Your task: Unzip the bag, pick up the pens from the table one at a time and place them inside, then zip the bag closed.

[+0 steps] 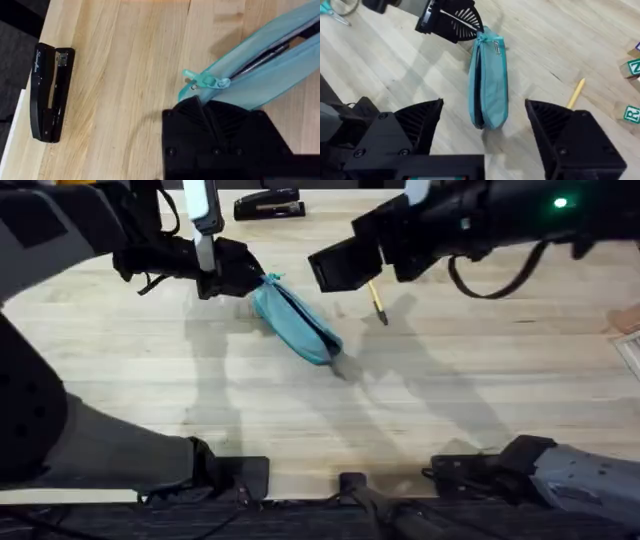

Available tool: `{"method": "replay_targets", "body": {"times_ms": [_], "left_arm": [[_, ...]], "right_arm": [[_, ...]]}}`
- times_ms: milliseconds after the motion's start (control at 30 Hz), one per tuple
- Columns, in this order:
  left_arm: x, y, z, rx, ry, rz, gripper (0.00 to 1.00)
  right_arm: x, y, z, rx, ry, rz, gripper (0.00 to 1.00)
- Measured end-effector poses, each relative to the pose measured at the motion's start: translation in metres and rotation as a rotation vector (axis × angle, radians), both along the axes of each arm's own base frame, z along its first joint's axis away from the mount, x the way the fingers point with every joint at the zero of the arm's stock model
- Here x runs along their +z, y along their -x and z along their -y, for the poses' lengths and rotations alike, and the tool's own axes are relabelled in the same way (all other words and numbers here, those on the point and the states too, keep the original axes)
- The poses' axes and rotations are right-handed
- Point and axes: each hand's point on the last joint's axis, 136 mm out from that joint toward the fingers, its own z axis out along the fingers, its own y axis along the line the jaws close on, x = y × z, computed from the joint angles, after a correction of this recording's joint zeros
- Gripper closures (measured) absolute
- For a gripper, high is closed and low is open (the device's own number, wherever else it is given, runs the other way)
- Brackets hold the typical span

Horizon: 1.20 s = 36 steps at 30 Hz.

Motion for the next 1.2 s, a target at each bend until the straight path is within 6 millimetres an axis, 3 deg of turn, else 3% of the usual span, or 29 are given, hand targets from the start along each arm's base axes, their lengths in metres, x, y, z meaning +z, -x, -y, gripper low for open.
{"method": "replay_targets", "body": {"times_ms": [100, 267, 300, 333, 833, 933, 1033, 1200], "left_arm": [[0.0, 0.0, 0.0, -0.002, -0.001, 0.002, 0.932], [0.0, 0.001, 0.0, -0.002, -0.001, 0.0, 0.167], [0.0, 0.001, 0.0, -0.001, 0.0, -0.003, 0.054], [0.0, 0.001, 0.0, 0.0, 0.001, -0.004, 0.018], [0.0, 0.0, 0.0, -0.001, -0.001, 0.003, 0.008], [0.0, 0.01, -0.003, 0.014, 0.007, -0.048, 0.008], [0.012, 0.017, -0.011, 0.041, 0.0, -0.047, 0.008], [0.051, 0.038, -0.03, 0.111, -0.065, 0.014, 0.008]], "right_arm": [[0.002, 0.001, 0.001, 0.002, -0.002, 0.005, 0.004], [0.002, 0.001, 0.001, 0.002, 0.0, 0.004, 0.003], [0.002, 0.002, 0.001, 0.002, 0.0, 0.004, 0.004], [0.002, 0.002, 0.001, 0.002, 0.0, 0.004, 0.004], [0.002, 0.002, 0.0, 0.006, 0.0, 0.004, 0.004], [0.002, 0.01, -0.008, 0.035, 0.0, 0.004, 0.004], [0.002, 0.014, -0.012, 0.053, 0.0, 0.005, 0.004], [0.002, 0.018, -0.016, 0.069, -0.001, 0.005, 0.004]]}}
